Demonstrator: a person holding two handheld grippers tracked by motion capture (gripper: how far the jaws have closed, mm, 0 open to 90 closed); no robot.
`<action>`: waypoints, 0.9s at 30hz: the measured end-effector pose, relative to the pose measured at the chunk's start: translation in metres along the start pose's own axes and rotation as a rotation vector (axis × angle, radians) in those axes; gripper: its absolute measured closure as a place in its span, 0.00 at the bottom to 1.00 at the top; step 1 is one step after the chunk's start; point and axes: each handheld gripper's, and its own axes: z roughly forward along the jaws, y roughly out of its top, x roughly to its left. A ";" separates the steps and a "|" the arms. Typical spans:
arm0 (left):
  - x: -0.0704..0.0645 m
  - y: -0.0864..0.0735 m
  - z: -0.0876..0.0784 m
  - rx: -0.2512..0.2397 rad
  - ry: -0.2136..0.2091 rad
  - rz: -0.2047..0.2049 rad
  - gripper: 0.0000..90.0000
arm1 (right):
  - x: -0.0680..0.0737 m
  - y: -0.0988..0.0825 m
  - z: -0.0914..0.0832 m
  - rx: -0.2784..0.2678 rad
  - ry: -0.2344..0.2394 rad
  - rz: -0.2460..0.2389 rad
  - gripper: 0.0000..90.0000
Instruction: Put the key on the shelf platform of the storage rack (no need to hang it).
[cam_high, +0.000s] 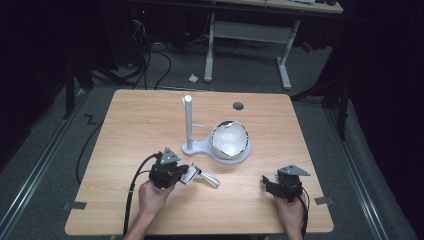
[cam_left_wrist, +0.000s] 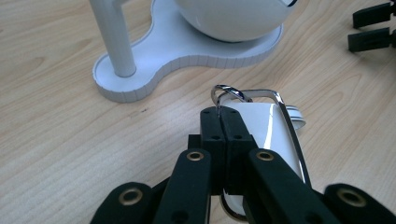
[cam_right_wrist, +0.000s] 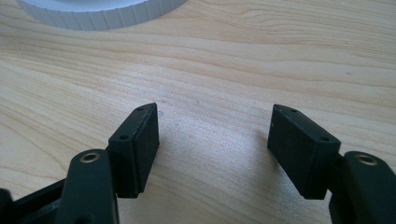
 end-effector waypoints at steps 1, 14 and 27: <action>0.001 0.002 -0.001 -0.003 -0.005 0.000 1.00 | 0.000 0.000 0.000 0.000 0.000 0.000 0.38; -0.001 0.026 -0.017 -0.063 -0.053 0.029 1.00 | 0.000 0.000 0.000 0.000 0.000 0.000 0.38; -0.005 0.045 -0.023 -0.070 -0.061 0.078 1.00 | 0.000 0.000 0.000 0.000 0.000 0.000 0.38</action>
